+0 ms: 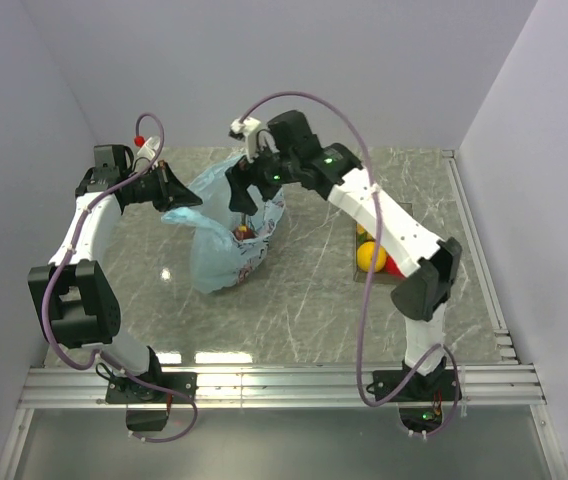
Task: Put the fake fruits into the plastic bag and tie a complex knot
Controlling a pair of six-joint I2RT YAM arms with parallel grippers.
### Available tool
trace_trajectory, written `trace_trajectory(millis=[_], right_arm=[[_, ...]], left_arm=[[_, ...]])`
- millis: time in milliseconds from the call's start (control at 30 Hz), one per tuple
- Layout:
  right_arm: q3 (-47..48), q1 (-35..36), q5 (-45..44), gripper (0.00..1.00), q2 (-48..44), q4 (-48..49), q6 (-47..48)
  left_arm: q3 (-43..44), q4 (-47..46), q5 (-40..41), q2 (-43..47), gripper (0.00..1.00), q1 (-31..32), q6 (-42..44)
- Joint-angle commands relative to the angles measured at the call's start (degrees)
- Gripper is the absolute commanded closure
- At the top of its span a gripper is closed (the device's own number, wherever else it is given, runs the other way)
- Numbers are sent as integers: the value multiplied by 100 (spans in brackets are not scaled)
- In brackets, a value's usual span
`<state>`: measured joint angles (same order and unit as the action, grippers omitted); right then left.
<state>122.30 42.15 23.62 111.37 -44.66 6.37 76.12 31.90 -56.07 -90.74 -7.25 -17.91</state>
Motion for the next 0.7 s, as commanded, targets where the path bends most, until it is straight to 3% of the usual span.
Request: trace_trajectory(millis=[0, 133, 333, 467, 667], right_arm=[[-197, -478, 317, 0, -1045, 107, -188], [-1110, -1690, 521, 0, -1662, -94, -566], [-2754, -3317, -619, 0, -2049, -507, -1084], [-3168, -3793, -1095, 0, -1769, -631, -1726], [-3265, -4031, -999, 0, -1180, -271, -2386]], left_arm=[[8, -184, -114, 153, 99, 4, 24], [-53, -175, -97, 267, 99, 4, 69], [-220, -281, -114, 346, 99, -5, 25], [-290, -298, -123, 355, 99, 4, 25], [-238, -290, -79, 302, 99, -5, 42]])
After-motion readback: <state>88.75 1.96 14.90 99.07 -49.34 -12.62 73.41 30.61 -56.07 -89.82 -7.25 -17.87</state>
